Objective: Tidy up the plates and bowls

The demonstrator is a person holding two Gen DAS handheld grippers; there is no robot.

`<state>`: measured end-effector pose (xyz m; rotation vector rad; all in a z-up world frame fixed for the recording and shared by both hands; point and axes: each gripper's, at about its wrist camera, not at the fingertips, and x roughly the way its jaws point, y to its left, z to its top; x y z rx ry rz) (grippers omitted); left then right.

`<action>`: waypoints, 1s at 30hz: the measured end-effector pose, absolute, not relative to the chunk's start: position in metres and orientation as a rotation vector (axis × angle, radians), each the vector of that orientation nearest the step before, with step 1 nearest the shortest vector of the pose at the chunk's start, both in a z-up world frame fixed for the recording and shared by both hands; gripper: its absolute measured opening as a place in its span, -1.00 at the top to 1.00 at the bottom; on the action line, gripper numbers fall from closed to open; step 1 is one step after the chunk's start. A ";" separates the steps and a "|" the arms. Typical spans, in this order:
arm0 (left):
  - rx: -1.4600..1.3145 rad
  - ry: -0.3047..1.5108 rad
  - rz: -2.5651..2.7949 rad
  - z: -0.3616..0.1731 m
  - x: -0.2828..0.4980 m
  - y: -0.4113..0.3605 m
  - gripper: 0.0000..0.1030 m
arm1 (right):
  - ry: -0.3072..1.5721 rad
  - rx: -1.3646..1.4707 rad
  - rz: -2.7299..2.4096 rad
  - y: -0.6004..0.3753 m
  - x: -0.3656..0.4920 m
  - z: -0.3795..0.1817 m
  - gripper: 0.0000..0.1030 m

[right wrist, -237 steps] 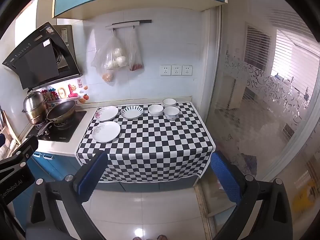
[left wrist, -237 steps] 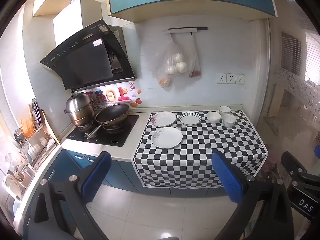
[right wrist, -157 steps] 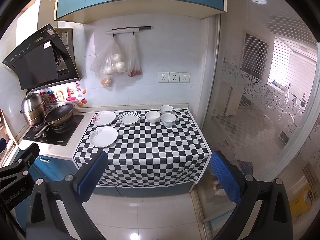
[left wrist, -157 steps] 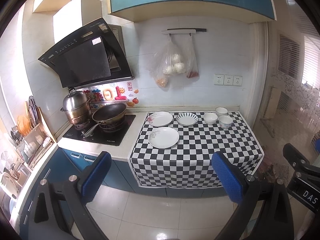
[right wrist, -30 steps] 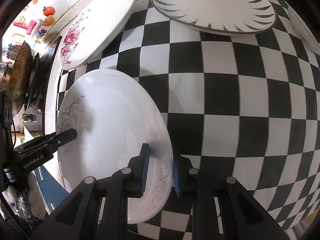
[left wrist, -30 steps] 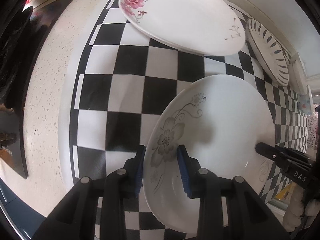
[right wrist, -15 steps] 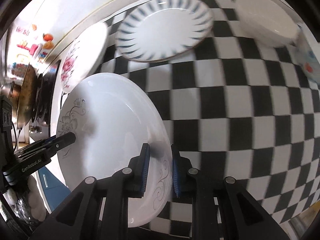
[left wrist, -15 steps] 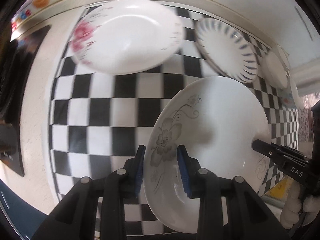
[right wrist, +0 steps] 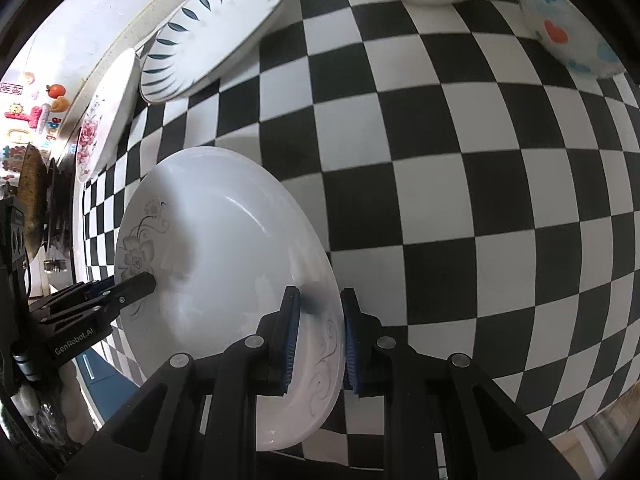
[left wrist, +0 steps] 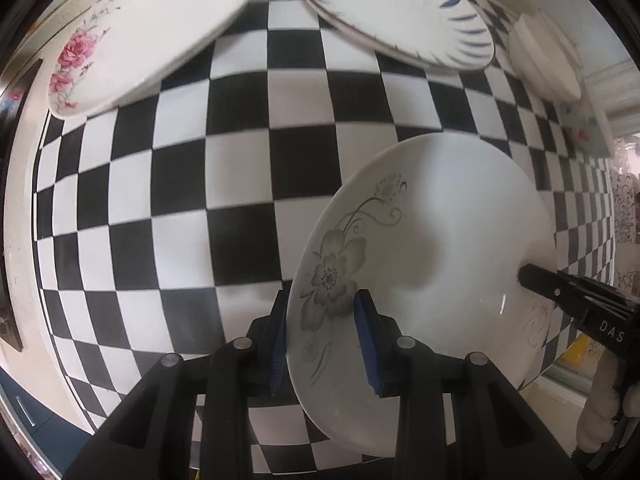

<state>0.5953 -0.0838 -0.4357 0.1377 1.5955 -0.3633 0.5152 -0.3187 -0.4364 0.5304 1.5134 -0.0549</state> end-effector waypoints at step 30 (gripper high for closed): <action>-0.187 1.252 -0.012 -0.309 0.666 0.062 0.17 | 1.211 0.479 0.308 -0.297 0.653 -0.323 -0.62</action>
